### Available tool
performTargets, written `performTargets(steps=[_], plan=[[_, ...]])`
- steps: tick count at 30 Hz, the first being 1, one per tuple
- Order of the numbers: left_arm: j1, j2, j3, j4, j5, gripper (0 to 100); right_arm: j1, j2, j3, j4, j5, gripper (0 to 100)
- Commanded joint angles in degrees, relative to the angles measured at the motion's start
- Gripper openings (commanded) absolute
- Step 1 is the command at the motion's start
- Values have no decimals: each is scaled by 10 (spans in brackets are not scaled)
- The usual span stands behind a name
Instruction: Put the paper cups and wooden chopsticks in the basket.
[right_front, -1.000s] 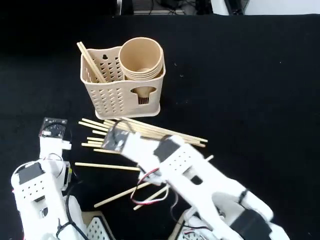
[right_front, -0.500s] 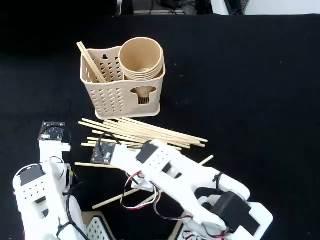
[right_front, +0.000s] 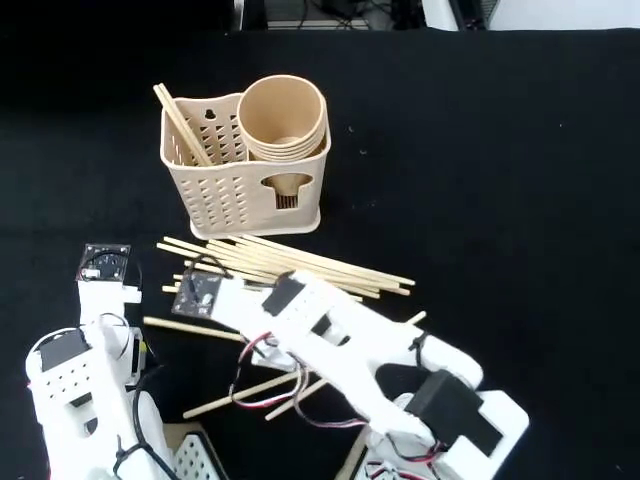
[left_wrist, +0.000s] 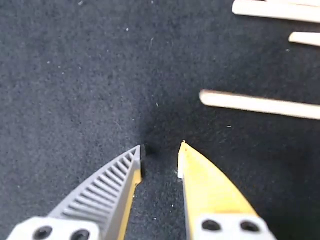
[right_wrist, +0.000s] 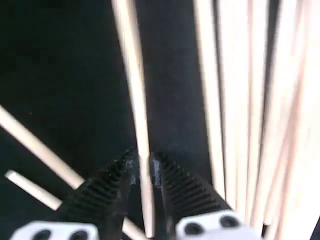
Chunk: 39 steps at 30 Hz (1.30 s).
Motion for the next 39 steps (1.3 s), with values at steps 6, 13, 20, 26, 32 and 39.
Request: performTargets(steps=[6, 13, 20, 26, 32, 39], plan=[[-1, -4, -2, -7, 3, 141, 62, -3, -81, 52, 9, 12], [-1, -4, -2, -7, 3, 141, 61, -64, -61, 104, 49, 61], [-1, -4, -2, -7, 3, 141, 24, -127, -46, 196, 56, 252], [-1, -4, -2, -7, 3, 141, -97, -229, 55, 207, 72, 240], [0, -4, -2, -7, 3, 141, -83, -219, 104, 203, 91, 241], [0, -4, -2, -7, 3, 141, -79, -138, 117, 117, 89, 283]])
